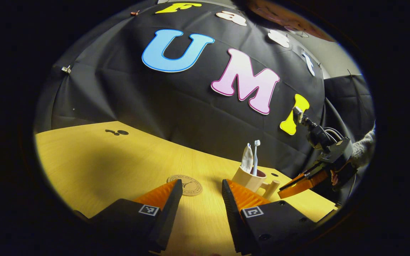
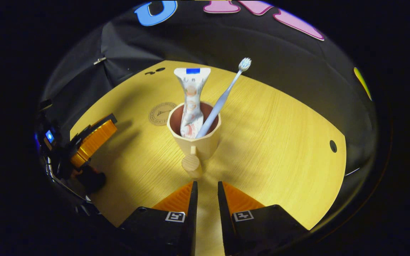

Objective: Put the toothbrush and toothpaste on the desktop into the cup, then pick up the cup and place it on the coaster on the desktop.

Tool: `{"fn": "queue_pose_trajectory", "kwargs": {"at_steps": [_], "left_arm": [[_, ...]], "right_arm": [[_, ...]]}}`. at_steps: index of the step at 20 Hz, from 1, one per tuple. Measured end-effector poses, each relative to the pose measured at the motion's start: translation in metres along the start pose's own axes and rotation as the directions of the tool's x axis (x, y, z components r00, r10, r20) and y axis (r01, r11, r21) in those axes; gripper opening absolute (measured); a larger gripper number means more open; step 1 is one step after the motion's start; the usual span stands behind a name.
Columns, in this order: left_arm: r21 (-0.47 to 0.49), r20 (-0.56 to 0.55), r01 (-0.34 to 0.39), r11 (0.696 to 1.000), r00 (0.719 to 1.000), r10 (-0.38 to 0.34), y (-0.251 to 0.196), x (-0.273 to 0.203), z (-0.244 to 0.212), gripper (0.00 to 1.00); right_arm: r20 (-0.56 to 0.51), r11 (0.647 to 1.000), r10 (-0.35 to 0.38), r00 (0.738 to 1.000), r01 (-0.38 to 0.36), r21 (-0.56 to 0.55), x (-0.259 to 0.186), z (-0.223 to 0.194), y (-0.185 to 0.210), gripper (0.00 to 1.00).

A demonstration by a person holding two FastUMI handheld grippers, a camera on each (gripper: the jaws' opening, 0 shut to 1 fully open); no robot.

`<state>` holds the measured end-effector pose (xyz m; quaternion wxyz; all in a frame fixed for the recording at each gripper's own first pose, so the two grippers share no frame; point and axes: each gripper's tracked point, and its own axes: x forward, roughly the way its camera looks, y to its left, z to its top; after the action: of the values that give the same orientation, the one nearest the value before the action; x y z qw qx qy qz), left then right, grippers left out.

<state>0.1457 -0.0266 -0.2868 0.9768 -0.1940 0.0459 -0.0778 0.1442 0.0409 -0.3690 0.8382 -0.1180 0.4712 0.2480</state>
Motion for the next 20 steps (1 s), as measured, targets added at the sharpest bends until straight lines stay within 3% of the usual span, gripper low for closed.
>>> {"fn": "queue_pose_trajectory", "kwargs": {"at_steps": [3, 4, 5, 6, 8, 9, 16, 19, 20], "left_arm": [[0.017, 0.001, -0.006, 1.0, 1.0, 0.006, 0.004, -0.001, 0.0, 0.7], [0.016, 0.0, -0.005, 1.0, 1.0, 0.005, 0.004, -0.001, 0.001, 0.7], [0.013, 0.0, -0.006, 1.0, 1.0, 0.006, 0.005, -0.001, 0.0, 0.71], [0.011, 0.001, -0.007, 1.0, 1.0, 0.007, 0.006, -0.001, 0.001, 0.71], [0.005, 0.006, -0.007, 1.0, 1.0, 0.007, 0.006, -0.001, 0.003, 0.71], [0.001, 0.006, -0.007, 1.0, 1.0, 0.007, 0.007, -0.001, 0.001, 0.71], [-0.011, 0.011, -0.024, 1.0, 1.0, 0.024, 0.019, -0.003, 0.006, 0.72], [-0.026, 0.001, -0.033, 0.999, 0.999, 0.033, 0.026, -0.006, 0.007, 0.71], [-0.03, -0.003, -0.034, 0.999, 0.999, 0.034, 0.028, -0.006, 0.007, 0.71]], "right_arm": [[-0.051, 0.999, 0.028, 0.998, -0.029, -0.029, 0.013, -0.003, 0.012, 0.25], [-0.062, 0.999, 0.031, 0.998, -0.033, -0.037, 0.017, -0.001, 0.014, 0.34], [-0.078, 0.998, 0.039, 0.996, -0.042, -0.038, 0.02, -0.001, 0.017, 0.28], [-0.088, 0.998, 0.04, 0.995, -0.044, -0.043, 0.023, 0.0, 0.02, 0.39], [-0.108, 0.997, 0.038, 0.993, -0.045, -0.064, 0.028, 0.005, 0.022, 0.36], [-0.118, 0.997, 0.036, 0.992, -0.044, -0.068, 0.031, 0.008, 0.023, 0.43], [-0.193, 0.998, 0.006, 0.981, -0.019, -0.066, 0.055, 0.02, 0.027, 0.46], [-0.229, 0.999, -0.011, 0.973, 0.003, -0.034, 0.064, 0.02, 0.023, 0.45], [-0.263, 1.0, 0.009, 0.965, -0.012, -0.009, 0.061, 0.013, 0.026, 0.37]]}}
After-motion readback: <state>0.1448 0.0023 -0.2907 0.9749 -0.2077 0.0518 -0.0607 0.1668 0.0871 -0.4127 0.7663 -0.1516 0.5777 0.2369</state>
